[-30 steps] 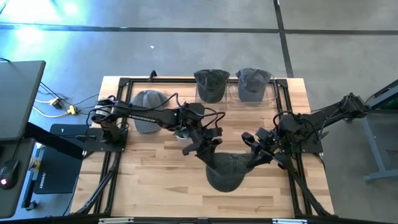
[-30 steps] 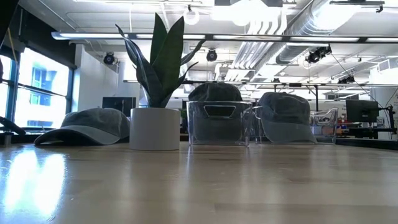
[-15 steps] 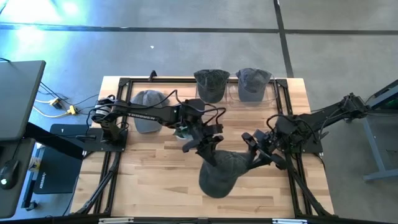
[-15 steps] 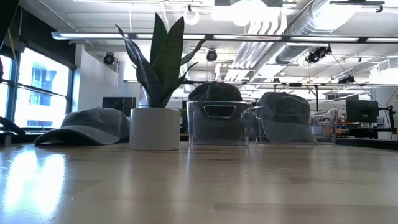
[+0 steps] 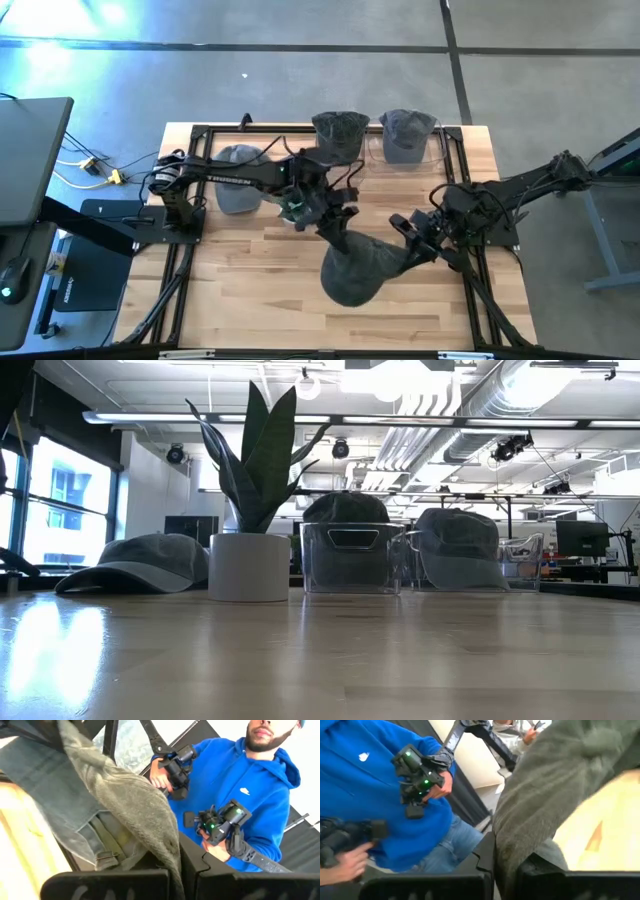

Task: Pick & Place hat
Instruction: Put the green cap into the left transparent bin

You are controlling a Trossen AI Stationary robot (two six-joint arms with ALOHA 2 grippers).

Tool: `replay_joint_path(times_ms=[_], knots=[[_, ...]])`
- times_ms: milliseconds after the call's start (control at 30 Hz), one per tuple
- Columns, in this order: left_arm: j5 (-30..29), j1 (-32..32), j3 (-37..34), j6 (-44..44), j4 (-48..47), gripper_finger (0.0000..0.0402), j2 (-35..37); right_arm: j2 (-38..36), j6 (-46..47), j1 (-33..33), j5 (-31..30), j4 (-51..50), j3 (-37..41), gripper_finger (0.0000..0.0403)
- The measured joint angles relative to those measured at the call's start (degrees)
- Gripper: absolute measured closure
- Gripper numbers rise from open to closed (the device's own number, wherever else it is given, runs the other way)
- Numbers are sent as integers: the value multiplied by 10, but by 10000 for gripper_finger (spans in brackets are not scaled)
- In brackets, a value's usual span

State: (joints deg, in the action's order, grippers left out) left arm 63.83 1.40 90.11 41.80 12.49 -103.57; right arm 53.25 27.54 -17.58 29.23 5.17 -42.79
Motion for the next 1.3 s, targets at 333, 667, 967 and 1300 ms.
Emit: replay_joint_path(times_ms=[333, 667, 967, 1300], knots=[[40, 81, 0, -62, 1, 401, 0, 0, -224, 124, -86, -275, -128, 398], [112, 194, 35, -177, 13, 401, 0, 19, -392, 310, -85, -304, -179, 399], [122, 299, 40, -318, 10, 401, 0, 126, -457, 449, -4, -304, -225, 399], [162, 359, 40, -371, 6, 401, -9, 208, -357, 548, 272, -296, -322, 400]])
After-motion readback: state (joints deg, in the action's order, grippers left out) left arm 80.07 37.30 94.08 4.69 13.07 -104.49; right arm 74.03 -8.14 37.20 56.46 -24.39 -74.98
